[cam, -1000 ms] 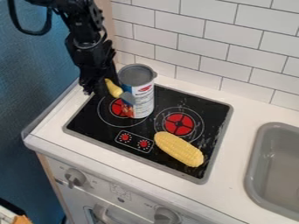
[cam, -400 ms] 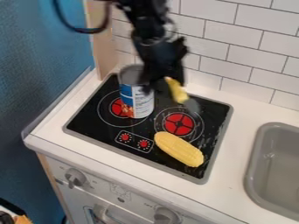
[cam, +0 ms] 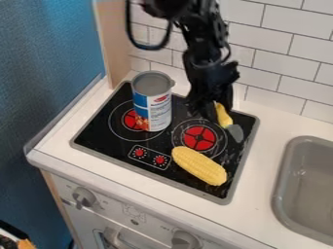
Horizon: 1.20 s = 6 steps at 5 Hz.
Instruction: Move a yellow object to edge of right burner
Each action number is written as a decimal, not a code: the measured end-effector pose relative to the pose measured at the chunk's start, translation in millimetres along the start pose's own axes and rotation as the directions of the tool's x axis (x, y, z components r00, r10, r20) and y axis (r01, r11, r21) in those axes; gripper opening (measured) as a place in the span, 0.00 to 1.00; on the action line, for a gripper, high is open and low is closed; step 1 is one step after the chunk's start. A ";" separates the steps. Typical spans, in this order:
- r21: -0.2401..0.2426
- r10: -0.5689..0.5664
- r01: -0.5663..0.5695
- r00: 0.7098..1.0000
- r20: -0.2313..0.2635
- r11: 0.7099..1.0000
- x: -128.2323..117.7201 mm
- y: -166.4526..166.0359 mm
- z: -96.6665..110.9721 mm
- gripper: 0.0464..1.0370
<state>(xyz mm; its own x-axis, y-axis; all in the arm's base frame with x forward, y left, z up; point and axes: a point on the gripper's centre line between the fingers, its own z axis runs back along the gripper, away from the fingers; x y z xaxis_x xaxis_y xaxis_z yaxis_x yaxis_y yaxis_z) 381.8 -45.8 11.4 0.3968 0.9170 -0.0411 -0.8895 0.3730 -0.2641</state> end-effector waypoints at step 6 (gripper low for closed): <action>0.086 0.013 -0.013 1.000 -0.007 0.996 20.4 -24.5 -58.0 0.96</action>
<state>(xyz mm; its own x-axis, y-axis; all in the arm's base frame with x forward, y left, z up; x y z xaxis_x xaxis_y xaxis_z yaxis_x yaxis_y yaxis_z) 424.8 -44.4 -38.8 0.3864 0.9209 -0.0516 -0.9107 0.3720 -0.1793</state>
